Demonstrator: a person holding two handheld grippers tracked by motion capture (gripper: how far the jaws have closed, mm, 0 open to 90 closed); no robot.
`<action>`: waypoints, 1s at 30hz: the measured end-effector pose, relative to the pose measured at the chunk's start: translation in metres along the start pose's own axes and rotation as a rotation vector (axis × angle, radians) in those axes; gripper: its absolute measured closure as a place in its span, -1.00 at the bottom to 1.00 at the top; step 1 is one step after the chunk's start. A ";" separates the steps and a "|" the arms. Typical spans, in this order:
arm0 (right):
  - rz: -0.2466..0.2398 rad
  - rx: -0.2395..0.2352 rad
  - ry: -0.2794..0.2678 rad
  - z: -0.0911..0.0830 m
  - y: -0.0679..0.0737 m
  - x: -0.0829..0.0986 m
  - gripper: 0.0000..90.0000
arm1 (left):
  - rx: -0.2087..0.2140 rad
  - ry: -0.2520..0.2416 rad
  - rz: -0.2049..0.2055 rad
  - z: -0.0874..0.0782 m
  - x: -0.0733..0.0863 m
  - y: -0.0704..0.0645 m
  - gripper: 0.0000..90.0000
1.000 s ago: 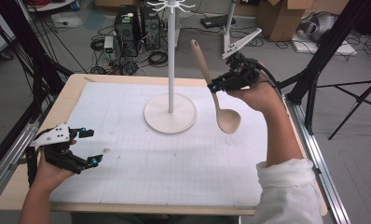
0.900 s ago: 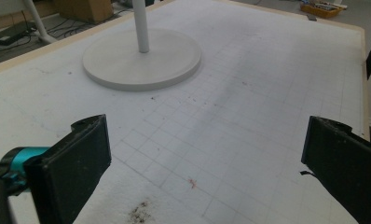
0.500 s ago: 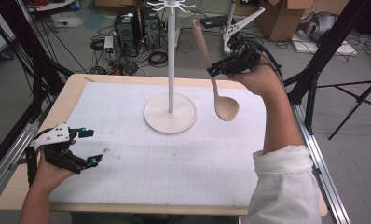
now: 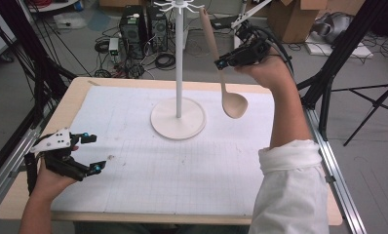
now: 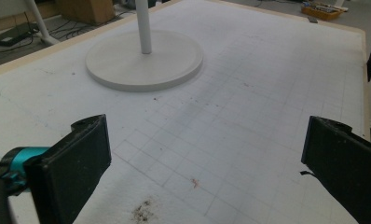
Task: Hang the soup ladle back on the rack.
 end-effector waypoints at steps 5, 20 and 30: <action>0.013 -0.001 0.012 0.003 -0.004 -0.001 0.72 | -0.001 -0.002 -0.004 0.000 0.000 0.000 -0.96; 0.025 -0.025 0.011 0.012 -0.007 -0.006 0.72 | -0.002 -0.005 -0.003 -0.001 -0.001 0.000 -0.96; 0.025 -0.027 0.020 0.019 -0.008 -0.010 0.72 | -0.002 -0.003 -0.001 -0.001 -0.001 0.000 -0.96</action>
Point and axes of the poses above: each handheld gripper's, and its own axes: z roughly forward along the jaws, x roughly out of its underside, y roughly to its left, the point moved 8 cm from there along z, roughly forward along the jaws, and after that the axes turned 8 degrees about -z, right-handed, at the moved point
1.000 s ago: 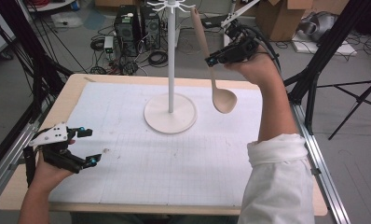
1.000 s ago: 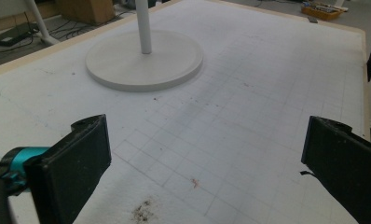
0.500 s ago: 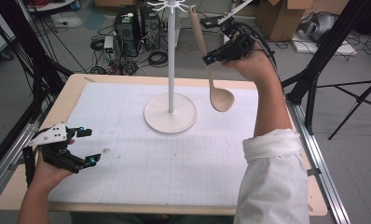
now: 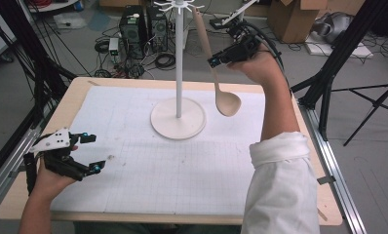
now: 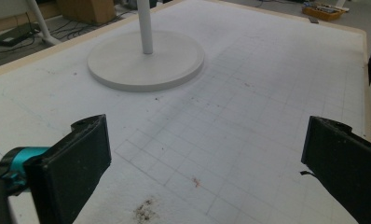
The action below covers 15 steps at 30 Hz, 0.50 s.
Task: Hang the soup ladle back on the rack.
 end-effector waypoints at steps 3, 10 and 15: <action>0.003 -0.001 0.002 0.003 -0.001 -0.002 0.72 | 0.000 -0.002 -0.001 0.000 0.000 0.000 -0.96; -0.002 -0.002 0.010 0.008 -0.001 -0.005 0.71 | 0.002 -0.001 0.001 -0.001 0.000 0.000 -0.96; 0.001 0.002 0.036 0.012 -0.002 -0.002 0.70 | 0.003 -0.002 -0.001 0.000 0.000 0.000 -0.96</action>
Point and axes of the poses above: each handheld gripper's, and its own axes: z roughly forward along the jaws, x roughly out of its underside, y roughly to its left, the point moved 8 cm from there along z, roughly forward along the jaws, and after that the axes turned 8 degrees about -z, right-handed, at the moved point
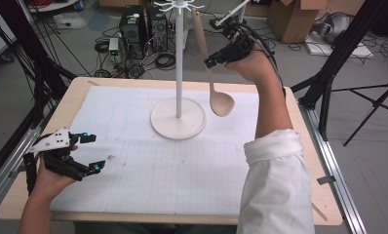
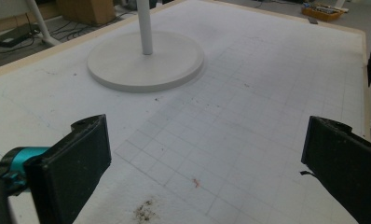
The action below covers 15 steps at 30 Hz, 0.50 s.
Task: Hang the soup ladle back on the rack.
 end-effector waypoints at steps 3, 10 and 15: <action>0.014 0.014 0.002 0.001 -0.001 0.001 0.64 | 0.002 0.002 0.005 0.000 0.000 0.000 -0.96; 0.025 0.052 -0.012 -0.007 -0.003 0.003 0.30 | 0.005 0.001 0.006 0.000 -0.001 -0.001 -0.96; 0.030 0.060 -0.036 -0.011 0.000 0.009 0.20 | 0.007 0.001 0.007 0.001 -0.001 -0.002 -0.96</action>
Point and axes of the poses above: each handheld gripper's, and its own axes: z roughly forward along the jaws, x roughly out of its underside, y roughly to its left, the point moved 8 cm from there along z, roughly forward along the jaws, and after that the axes turned 8 degrees about -z, right-handed, at the moved point
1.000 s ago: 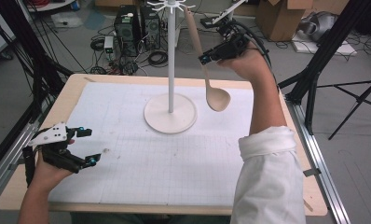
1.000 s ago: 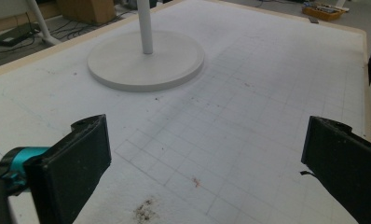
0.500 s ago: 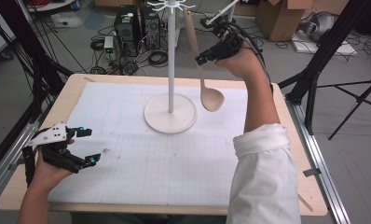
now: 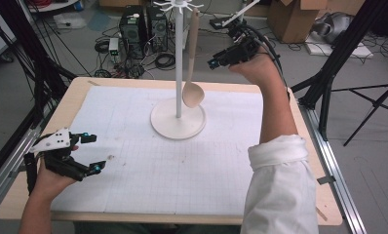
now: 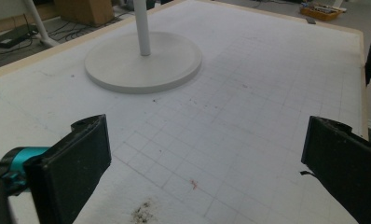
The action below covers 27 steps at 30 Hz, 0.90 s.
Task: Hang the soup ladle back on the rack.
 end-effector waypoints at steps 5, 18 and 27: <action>-0.006 0.021 -0.025 -0.004 0.005 0.012 0.02 | -0.003 0.001 0.006 -0.001 0.000 0.000 -0.96; -0.034 0.022 -0.101 -0.014 0.031 0.040 -0.12 | 0.002 0.013 0.004 0.003 0.001 -0.001 -0.96; -0.038 0.017 -0.176 -0.008 0.062 0.067 -0.26 | 0.005 0.011 0.004 0.003 0.001 -0.002 -0.96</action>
Point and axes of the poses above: each handheld gripper's, and its own axes: z roughly forward along the jaws, x roughly out of its underside, y roughly to its left, the point moved 8 cm from there along z, roughly forward along the jaws, and after that the axes turned 8 degrees about -z, right-handed, at the moved point
